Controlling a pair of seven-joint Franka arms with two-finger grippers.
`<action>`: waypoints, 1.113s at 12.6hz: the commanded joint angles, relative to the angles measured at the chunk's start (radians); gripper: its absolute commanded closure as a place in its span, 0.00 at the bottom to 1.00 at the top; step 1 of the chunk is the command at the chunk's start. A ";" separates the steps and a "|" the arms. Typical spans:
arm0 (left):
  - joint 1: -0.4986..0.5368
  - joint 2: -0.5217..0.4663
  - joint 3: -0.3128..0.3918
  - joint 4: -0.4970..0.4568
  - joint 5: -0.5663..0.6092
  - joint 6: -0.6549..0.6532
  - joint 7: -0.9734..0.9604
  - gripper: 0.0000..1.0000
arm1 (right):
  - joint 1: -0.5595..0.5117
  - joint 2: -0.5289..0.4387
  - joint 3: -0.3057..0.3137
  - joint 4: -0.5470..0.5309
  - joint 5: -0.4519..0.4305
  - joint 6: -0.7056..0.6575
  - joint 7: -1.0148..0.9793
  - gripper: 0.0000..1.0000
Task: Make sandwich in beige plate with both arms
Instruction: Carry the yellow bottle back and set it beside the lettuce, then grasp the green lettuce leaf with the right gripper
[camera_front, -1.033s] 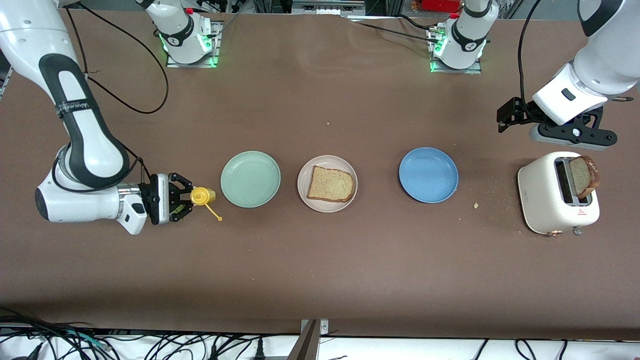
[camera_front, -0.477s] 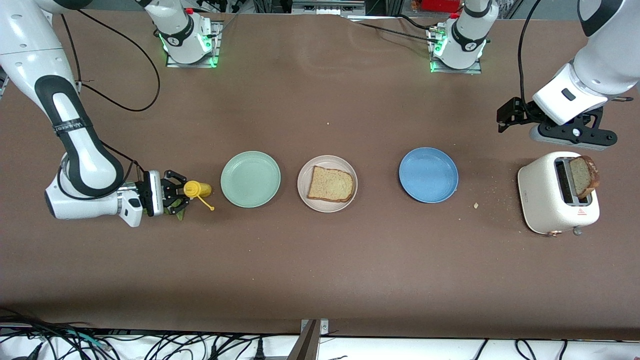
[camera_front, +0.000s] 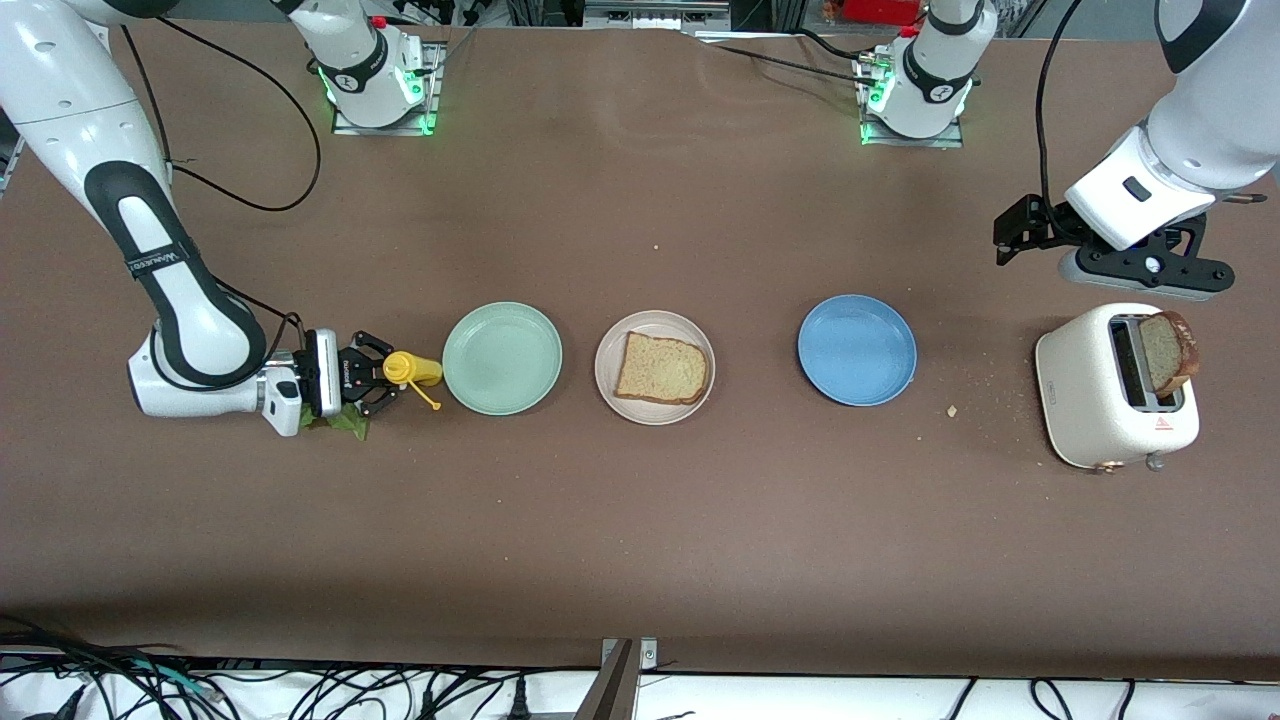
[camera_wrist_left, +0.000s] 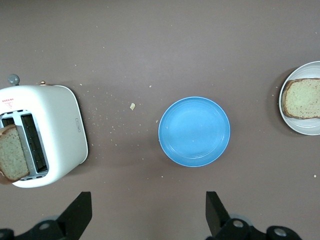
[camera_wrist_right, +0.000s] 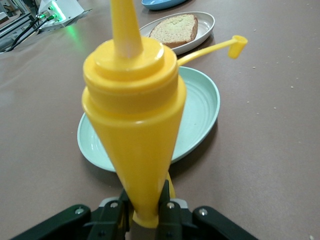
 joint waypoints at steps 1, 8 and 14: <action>0.009 -0.013 -0.007 -0.009 -0.010 0.003 -0.004 0.00 | -0.022 -0.058 -0.010 -0.050 0.037 -0.003 -0.041 0.84; 0.009 -0.013 -0.007 -0.009 -0.010 0.003 -0.004 0.00 | -0.021 -0.087 -0.030 -0.031 -0.013 0.007 -0.076 0.00; 0.009 -0.013 -0.007 -0.009 -0.010 0.003 -0.004 0.00 | -0.021 -0.140 -0.107 0.022 -0.300 0.063 -0.041 0.00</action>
